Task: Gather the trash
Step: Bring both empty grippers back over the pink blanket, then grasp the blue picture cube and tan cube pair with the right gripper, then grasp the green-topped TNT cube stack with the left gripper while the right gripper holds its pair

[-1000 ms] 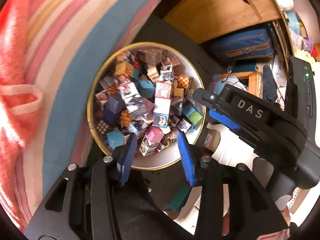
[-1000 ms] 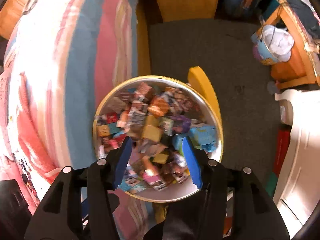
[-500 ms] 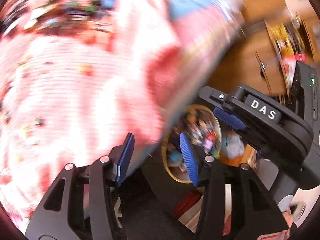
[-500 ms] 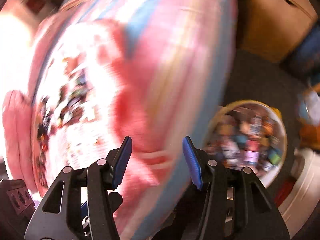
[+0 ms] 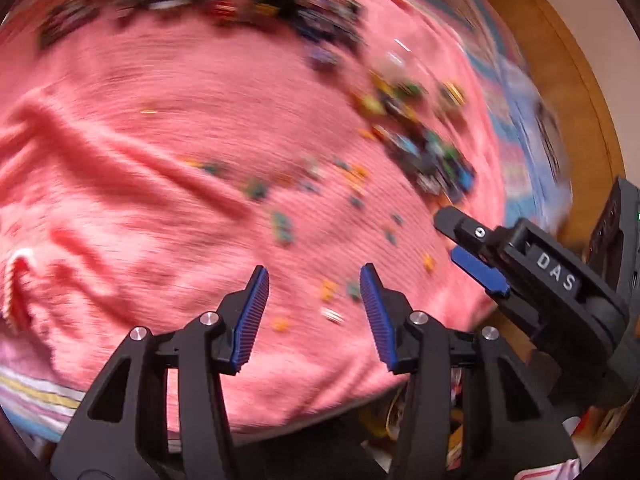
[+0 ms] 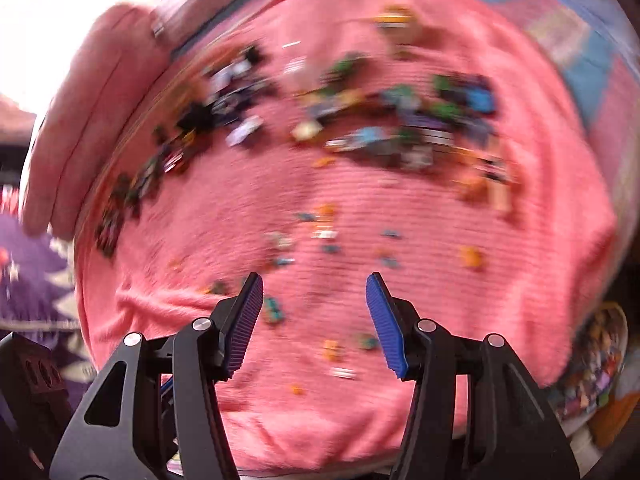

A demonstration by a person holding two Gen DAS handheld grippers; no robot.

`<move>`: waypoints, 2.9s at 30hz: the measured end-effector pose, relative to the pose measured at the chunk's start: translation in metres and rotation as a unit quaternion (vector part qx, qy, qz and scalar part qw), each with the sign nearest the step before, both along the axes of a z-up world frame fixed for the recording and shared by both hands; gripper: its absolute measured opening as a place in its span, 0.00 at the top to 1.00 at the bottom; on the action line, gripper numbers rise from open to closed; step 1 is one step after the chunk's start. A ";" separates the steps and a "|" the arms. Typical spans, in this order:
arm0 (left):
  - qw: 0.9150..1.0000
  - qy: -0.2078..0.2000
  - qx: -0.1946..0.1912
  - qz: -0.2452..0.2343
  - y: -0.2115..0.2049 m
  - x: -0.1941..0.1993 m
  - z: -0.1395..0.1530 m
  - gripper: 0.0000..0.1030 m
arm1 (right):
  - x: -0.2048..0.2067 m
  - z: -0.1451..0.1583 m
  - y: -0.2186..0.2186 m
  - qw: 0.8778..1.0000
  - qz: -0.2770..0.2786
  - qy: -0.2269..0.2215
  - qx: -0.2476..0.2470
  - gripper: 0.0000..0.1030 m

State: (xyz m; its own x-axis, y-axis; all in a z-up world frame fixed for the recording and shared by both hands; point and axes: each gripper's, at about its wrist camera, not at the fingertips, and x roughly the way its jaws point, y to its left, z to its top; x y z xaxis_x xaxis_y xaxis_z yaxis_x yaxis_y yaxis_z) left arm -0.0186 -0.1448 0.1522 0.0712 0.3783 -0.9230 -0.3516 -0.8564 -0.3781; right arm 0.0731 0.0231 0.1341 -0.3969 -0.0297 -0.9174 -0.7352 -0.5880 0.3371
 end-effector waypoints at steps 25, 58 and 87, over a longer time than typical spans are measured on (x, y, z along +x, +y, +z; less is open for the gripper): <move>0.966 0.003 -0.041 0.254 -0.152 -0.155 -0.042 0.51 | -0.251 -0.046 -0.106 0.977 0.209 -0.021 0.039 0.42; 0.965 0.023 -0.066 0.252 -0.125 -0.272 -0.096 0.42 | -0.376 -0.112 -0.102 0.956 0.284 -0.031 0.070 0.58; 0.988 0.084 -0.070 0.110 -0.032 -0.337 -0.114 0.72 | -0.328 -0.094 -0.047 0.983 0.181 0.014 -0.004 0.58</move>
State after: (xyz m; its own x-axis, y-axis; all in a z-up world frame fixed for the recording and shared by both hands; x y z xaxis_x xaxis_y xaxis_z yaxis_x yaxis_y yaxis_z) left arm -0.3557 -0.1771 0.0379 -0.1578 0.2356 -0.9590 -0.1995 -0.9587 -0.2027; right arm -0.2550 -0.0242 0.0396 -0.3830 -0.1815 -0.9057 -0.4688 -0.8066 0.3599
